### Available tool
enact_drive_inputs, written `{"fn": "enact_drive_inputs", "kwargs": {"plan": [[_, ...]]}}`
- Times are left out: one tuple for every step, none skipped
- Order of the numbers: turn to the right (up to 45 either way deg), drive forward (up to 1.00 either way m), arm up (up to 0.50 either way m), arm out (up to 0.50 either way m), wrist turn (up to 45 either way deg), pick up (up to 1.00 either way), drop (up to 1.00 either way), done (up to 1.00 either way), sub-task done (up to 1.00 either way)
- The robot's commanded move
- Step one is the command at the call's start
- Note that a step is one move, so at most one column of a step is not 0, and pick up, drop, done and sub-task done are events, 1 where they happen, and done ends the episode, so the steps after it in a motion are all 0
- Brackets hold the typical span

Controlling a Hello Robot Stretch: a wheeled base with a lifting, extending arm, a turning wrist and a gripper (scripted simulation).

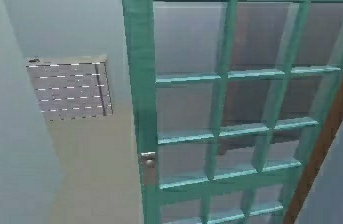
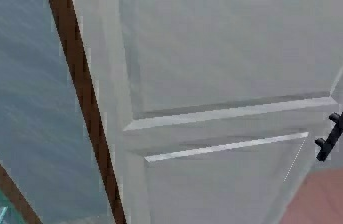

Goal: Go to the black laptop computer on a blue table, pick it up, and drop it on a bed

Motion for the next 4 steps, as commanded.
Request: {"fn": "enact_drive_inputs", "kwargs": {"plan": [[0.0,0.1,0.0,0.0,0.0,0.0,0.0,0.0,0.0],[-39.0,0.0,0.0,0.0,0.0,0.0,0.0,0.0,0.0],[-3.0,0.0,0.0,0.0,0.0,0.0,0.0,0.0,0.0],[0.0,0.55,0.0,0.0,0.0,0.0,0.0,0.0,0.0]]}}
